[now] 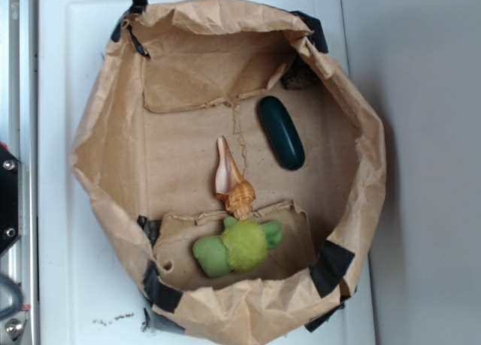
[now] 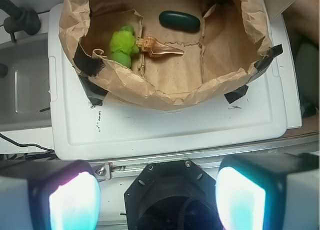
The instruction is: Grab the green animal.
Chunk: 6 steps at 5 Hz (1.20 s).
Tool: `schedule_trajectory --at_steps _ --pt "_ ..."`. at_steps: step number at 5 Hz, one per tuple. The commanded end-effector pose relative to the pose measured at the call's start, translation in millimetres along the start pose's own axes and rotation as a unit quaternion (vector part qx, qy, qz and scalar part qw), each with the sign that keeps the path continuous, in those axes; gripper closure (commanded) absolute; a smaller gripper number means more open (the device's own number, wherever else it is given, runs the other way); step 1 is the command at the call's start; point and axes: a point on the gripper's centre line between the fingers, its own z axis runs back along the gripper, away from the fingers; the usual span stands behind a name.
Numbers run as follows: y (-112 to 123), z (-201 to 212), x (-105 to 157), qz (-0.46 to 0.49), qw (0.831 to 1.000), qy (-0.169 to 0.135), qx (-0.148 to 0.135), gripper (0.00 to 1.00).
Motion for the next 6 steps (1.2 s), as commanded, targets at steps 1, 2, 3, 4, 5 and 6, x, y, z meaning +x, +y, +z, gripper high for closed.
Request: schedule_trajectory --at_steps 1,2,3,4,5,6 --pt "0 0 0 0.000 1.000 0.000 0.000 0.00" --pt "-12 -14 48 0.068 0.996 -0.054 0.014 0.00" --pt "-19 -45 96 0.094 0.994 -0.044 0.018 0.00" --pt "-19 -54 145 0.095 0.995 -0.022 -0.004 0.00" --pt "-19 -54 145 0.095 0.995 -0.022 -0.004 0.00" --pt "-19 -54 145 0.095 0.995 -0.022 -0.004 0.00"
